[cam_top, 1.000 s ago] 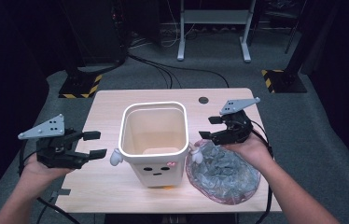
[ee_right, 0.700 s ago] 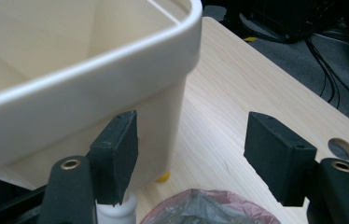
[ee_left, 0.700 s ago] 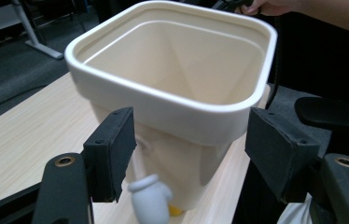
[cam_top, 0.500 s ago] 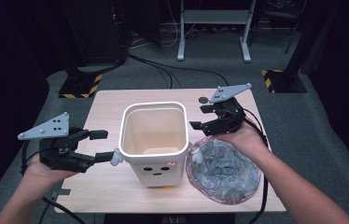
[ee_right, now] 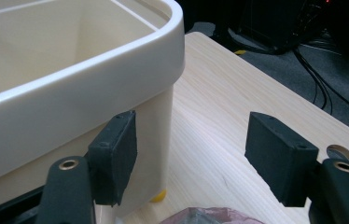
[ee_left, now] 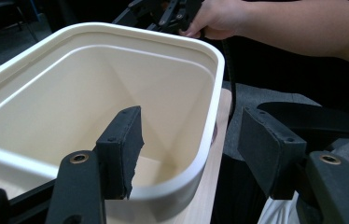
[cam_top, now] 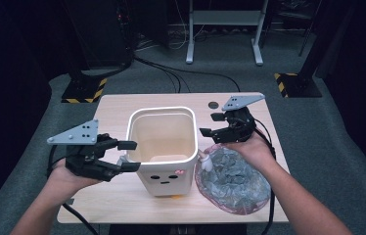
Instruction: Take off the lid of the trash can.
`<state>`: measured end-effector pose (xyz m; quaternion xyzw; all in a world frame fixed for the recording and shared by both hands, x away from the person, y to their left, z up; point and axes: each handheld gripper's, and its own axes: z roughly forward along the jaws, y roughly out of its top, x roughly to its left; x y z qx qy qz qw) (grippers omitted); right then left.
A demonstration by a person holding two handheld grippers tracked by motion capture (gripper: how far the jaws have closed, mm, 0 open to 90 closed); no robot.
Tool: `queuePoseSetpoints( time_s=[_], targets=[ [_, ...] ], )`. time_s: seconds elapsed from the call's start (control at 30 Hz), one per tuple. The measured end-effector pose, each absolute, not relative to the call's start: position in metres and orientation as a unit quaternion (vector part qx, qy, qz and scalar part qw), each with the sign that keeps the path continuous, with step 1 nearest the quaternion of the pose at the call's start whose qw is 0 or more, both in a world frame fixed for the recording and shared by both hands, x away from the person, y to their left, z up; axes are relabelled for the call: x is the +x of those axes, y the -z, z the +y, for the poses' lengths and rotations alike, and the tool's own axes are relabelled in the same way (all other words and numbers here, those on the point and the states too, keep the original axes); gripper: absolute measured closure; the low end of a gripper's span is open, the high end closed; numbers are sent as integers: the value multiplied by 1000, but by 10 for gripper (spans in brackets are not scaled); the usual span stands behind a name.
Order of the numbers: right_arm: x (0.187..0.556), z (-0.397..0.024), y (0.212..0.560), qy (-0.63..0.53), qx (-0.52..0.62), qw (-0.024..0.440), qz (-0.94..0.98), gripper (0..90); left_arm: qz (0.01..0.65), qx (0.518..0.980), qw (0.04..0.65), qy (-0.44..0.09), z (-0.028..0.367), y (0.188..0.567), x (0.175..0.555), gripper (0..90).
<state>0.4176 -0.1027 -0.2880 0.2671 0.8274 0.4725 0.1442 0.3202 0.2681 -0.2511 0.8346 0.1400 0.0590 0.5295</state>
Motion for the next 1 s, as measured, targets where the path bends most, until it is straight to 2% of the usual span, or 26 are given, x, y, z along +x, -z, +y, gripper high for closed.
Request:
queuePoseSetpoints(
  time_s=[0.37,0.67,0.83,1.0],
  targets=[
    [421,-103,302,-493,271,138,815,325,124,843,522,-41,240,248,326,499],
    [420,-101,302,-496,268,139,814,325,97,865,489,-52,222,247,323,561],
    [419,-99,303,-499,266,141,813,325,88,879,467,-45,210,250,325,633],
    [419,-99,303,-501,265,142,811,326,72,888,451,-54,201,250,322,743]
  ],
)
